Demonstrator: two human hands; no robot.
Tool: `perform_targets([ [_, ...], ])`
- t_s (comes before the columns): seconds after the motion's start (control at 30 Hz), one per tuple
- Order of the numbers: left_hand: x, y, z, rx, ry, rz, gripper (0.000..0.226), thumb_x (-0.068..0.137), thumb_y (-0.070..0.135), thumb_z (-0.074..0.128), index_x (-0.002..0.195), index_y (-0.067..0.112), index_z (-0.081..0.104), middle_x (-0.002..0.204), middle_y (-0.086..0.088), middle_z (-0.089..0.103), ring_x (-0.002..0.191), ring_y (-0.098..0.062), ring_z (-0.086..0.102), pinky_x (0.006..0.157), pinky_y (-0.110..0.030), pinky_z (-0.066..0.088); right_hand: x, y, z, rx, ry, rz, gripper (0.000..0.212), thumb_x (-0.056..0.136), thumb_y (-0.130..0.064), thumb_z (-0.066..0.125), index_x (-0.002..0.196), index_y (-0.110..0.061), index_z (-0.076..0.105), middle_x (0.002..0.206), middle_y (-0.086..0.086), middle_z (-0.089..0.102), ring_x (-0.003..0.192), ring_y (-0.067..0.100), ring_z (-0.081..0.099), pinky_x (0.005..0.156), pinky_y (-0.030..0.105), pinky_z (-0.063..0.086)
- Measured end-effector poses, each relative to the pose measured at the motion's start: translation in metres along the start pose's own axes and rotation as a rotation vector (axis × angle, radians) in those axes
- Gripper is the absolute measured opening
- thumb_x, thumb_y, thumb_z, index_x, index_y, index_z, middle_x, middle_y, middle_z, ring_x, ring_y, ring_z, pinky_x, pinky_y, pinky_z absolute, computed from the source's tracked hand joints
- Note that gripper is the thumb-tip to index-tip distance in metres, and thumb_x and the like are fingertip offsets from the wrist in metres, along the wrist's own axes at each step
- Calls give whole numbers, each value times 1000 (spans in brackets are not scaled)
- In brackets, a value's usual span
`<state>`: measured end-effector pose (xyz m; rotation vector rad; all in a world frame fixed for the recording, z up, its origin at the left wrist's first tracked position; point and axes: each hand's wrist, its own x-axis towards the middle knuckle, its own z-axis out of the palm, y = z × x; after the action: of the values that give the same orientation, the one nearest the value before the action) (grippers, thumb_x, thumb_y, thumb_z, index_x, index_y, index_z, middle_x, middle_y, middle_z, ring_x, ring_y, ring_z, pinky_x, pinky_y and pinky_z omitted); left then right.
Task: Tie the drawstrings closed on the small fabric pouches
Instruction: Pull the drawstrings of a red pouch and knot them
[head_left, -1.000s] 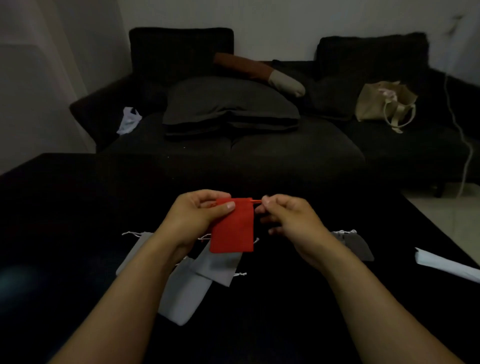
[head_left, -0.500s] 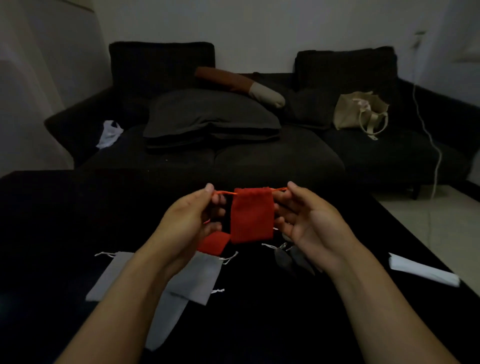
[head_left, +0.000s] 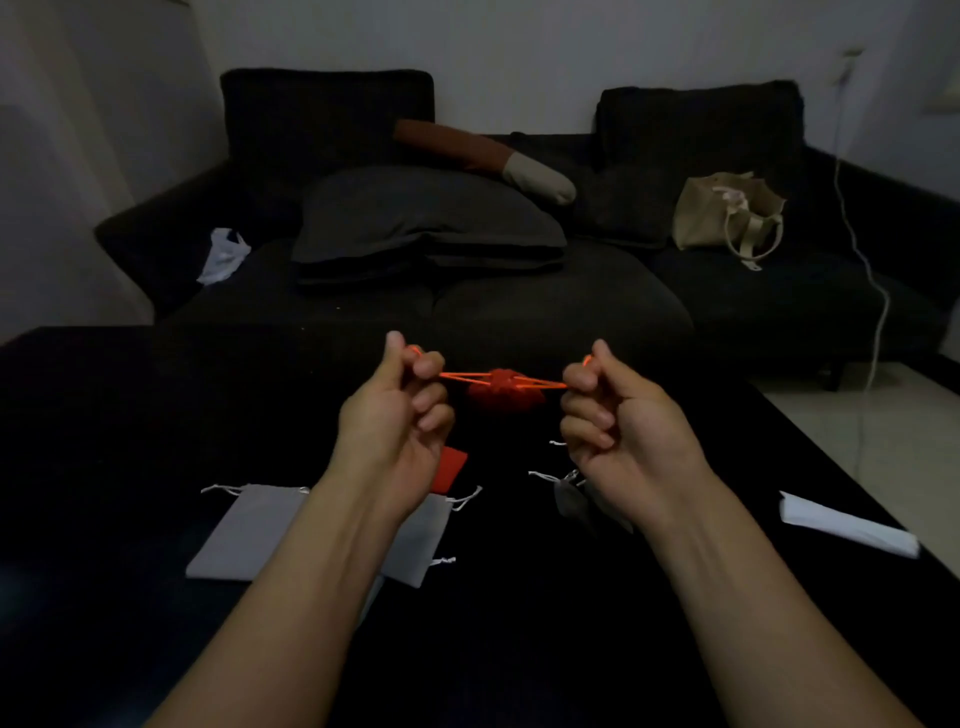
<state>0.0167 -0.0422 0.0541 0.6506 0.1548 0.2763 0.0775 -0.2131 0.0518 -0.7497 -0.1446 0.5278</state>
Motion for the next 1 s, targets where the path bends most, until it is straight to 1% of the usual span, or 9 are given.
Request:
perform_targets([
  [0.07,-1,-3,0,31,6,-10,34,103,36,41,74,21,47,54,9,41,38,-2,32,33,-12,25,-2,9,2,-101,20,-4,28,100,-27,47,74,-16,47,59,-4,44,37,2,26,34,13,14],
  [0.3,1,-12,4,2,81,31,35,105,32,39,73,19,45,50,9,38,35,-2,30,33,-13,26,0,1,4,-153,30,-132,32,101,-27,47,72,-14,48,59,-2,46,39,3,26,36,15,14],
  [0.47,2,1,3,102,99,207,33,104,32,44,75,18,51,55,6,56,39,-2,37,36,-13,31,3,-1,5,-132,37,-177,32,101,-25,47,71,-13,49,61,0,51,37,3,26,34,13,15],
  [0.6,1,-10,-4,331,50,249,29,99,38,51,80,20,64,66,6,66,55,-3,52,50,-17,41,1,-2,2,-232,-18,-155,29,99,-31,51,73,-16,53,65,-1,54,44,4,32,35,13,21],
  [0.7,1,-9,-10,447,6,276,22,83,38,65,89,21,77,92,3,76,71,-1,62,69,-21,42,0,-3,0,-260,-25,-162,24,91,-34,60,75,-16,60,70,0,61,46,4,38,35,13,24],
  [0.8,1,-13,-13,550,-85,344,36,75,27,70,112,25,71,108,2,76,96,-1,69,77,-16,50,-1,-1,0,-282,-51,-167,13,75,-29,72,78,-17,75,78,1,70,49,2,43,36,12,27],
  [0.9,2,-19,-14,581,-81,342,60,81,26,68,138,24,50,109,1,76,108,-7,68,87,-20,52,1,2,-2,-296,-49,-159,22,75,-14,71,96,-14,74,88,3,75,49,1,47,37,11,30],
  [0.93,3,-20,-13,563,-59,331,59,83,24,67,139,20,48,105,1,77,104,-7,69,85,-19,52,2,4,-2,-308,-43,-151,28,79,-11,69,107,-14,69,90,3,76,50,1,48,37,11,31],
  [1.0,4,-23,-13,536,-26,285,39,88,17,64,127,14,59,95,0,78,93,-7,71,77,-15,52,2,7,-1,-342,-32,-136,35,87,-8,65,121,-15,59,94,2,77,52,1,49,38,11,31],
])
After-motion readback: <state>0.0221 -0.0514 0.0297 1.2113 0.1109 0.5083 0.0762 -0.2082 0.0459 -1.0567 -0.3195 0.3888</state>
